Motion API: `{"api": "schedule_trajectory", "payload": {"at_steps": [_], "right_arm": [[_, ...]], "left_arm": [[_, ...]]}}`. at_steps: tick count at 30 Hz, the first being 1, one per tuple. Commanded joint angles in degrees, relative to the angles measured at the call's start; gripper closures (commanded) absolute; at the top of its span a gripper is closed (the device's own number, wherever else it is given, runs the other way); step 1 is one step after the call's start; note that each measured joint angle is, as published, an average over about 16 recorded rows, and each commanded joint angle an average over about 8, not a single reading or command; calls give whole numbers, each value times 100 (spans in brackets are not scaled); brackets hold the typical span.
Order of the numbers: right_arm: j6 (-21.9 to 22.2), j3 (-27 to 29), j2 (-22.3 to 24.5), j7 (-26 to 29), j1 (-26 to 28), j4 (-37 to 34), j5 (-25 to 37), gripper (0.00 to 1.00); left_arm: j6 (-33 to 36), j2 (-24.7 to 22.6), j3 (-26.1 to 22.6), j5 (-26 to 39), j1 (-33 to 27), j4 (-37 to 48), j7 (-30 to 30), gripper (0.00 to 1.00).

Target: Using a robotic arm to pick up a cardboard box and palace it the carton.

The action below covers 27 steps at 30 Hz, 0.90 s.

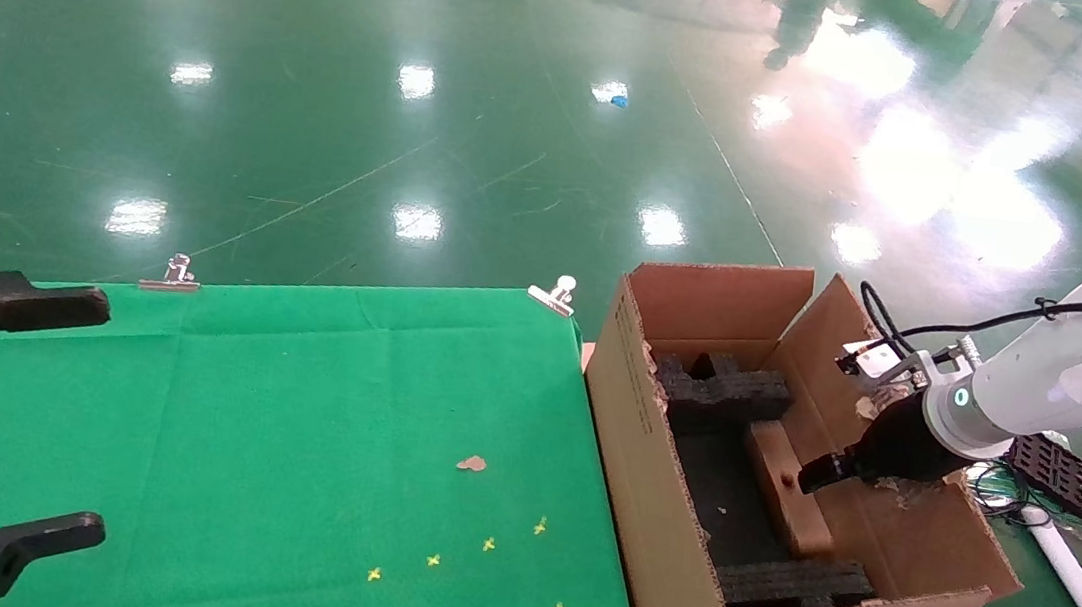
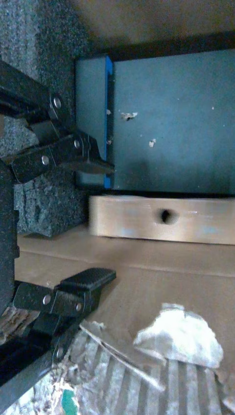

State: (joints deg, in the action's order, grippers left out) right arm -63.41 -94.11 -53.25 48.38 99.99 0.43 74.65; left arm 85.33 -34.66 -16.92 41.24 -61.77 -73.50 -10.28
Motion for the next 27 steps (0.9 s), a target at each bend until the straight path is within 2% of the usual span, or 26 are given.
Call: {"api": "schedule_trajectory", "payload": {"at_steps": [1, 9, 23, 27], "right_arm": [[-4, 1, 3, -11, 10, -3, -1, 0], [-150, 12, 5, -193, 375, 66, -13, 0], [-530, 87, 136, -853, 2159, 242, -83, 0], [-561, 154, 220, -1098, 2505, 346, -165, 0]], "left_arm": [[0, 0, -1, 0, 0, 0, 0, 0], [-1, 1, -3, -2, -1, 0, 2, 0], [-3, 3, -8, -5, -2, 0, 4, 0], [-4, 4, -9, -6, -2, 0, 5, 0]]}}
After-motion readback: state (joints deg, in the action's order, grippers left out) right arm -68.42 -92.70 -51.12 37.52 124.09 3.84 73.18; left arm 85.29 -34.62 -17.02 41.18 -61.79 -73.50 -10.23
